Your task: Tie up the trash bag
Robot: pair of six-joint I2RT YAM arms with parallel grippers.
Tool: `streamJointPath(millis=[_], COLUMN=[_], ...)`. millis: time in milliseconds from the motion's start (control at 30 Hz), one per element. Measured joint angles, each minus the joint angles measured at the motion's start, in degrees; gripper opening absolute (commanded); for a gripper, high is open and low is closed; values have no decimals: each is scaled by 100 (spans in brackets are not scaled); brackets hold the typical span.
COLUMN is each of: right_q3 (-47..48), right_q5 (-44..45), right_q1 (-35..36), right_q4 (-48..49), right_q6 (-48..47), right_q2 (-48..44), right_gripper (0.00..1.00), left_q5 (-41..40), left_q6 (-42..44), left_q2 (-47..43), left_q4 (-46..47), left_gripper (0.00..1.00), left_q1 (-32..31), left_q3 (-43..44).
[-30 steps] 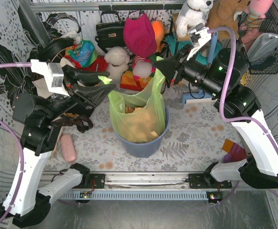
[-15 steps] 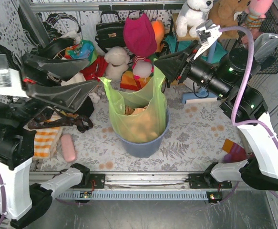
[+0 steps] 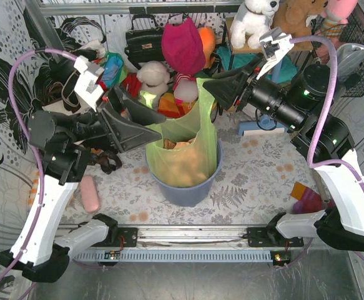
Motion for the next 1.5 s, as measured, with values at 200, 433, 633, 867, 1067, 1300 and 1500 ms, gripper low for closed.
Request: streamJointPath(millis=[200, 433, 633, 867, 1067, 1300, 1500], right_q3=[15, 125, 138, 162, 289, 450, 481], right_q5=[37, 39, 61, 63, 79, 74, 127], right_q1=[0, 0, 0, 0, 0, 0, 0], right_q4=[-103, -151, -162, -186, -236, -356, -507], right_q6=[-63, -125, -127, -127, -168, -275, -415], right_q2=[-22, -22, -22, -22, -20, 31, 114], right_gripper=[40, 39, 39, 37, 27, 35, 49], left_q5=[-275, -839, -1622, -3724, -5584, -7042, -7394], left_q6=[188, 800, 1738, 3383, 4142, 4450, 4789], left_q2=[-603, -684, -122, 876, 673, 24, 133], left_q4=[66, 9, -946, -2616, -2647, -1126, 214], left_gripper=[71, 69, 66, 64, 63, 63, 63], left_q1=[-46, -597, -2028, -4688, -5687, -5759, -5799], left_q3=[-411, -245, 568, 2011, 1237, -699, -1355])
